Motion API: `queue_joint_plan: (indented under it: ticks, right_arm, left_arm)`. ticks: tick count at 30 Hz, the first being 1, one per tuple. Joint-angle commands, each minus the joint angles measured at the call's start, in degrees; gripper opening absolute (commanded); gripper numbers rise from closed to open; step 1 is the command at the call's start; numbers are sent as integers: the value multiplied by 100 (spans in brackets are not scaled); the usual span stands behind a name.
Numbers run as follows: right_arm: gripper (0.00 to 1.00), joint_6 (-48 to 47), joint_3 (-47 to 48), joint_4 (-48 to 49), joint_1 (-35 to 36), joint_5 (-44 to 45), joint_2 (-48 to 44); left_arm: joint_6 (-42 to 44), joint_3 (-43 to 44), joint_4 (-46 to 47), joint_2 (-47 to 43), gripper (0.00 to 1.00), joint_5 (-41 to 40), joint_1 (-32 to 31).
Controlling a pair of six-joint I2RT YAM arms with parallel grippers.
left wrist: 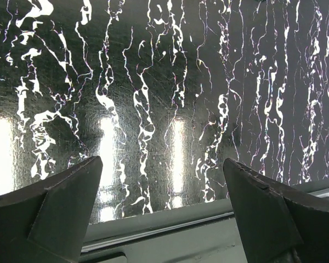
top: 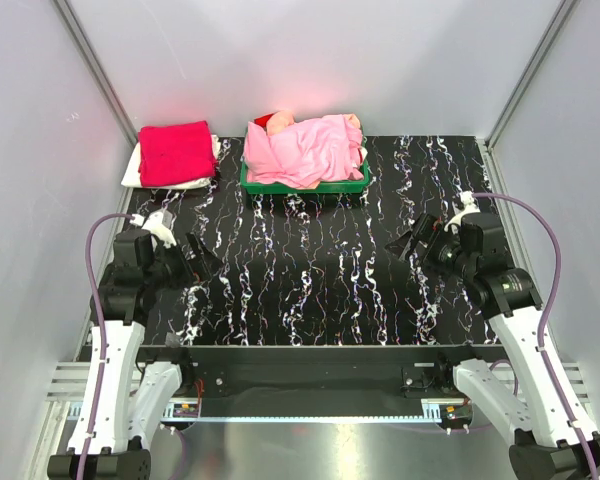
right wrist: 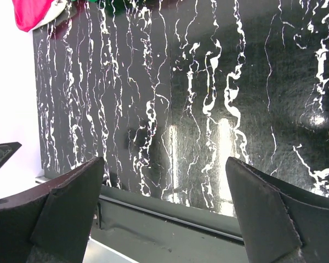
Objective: Fold and stack the t-shirts
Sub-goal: Grab the tshirt from the pile
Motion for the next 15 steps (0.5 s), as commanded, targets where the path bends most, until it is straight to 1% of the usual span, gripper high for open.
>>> queue_joint_plan:
  ticks: [1,5,7,8,9,11,12,13,14,15]
  right_arm:
    - [100,-286,306,130,21,110,-24]
    - [100,-331,428,603,21,-556,344]
    - [100,-217,664,788,21,-706,836]
    - [100,-181,936,903,47,-759,1238]
    - [100,-181,938,921,47,-716,1459]
    - [100,-304,1455,957,170,-577,1908]
    - [100,-356,1666,913,248,-436,2388]
    - [100,-470,2094,895,380,-339,2646]
    - [100,-523,2325,825,442,-138,3188]
    - [100,-576,2806,764,469,-49,3471]
  left_arm:
    - [104,39,231,-77,99,212,-3]
    - [104,39,240,-103,99,194,6]
    - [95,39,240,-130,99,185,-3]
    - [86,30,248,-147,99,159,-3]
    - [78,30,248,-156,99,159,-3]
    - [69,21,240,-173,99,132,-3]
    - [60,30,240,-191,99,115,-3]
    - [69,30,248,-200,99,115,-3]
    - [60,30,248,-235,99,115,-3]
    - [60,30,248,-235,99,123,6]
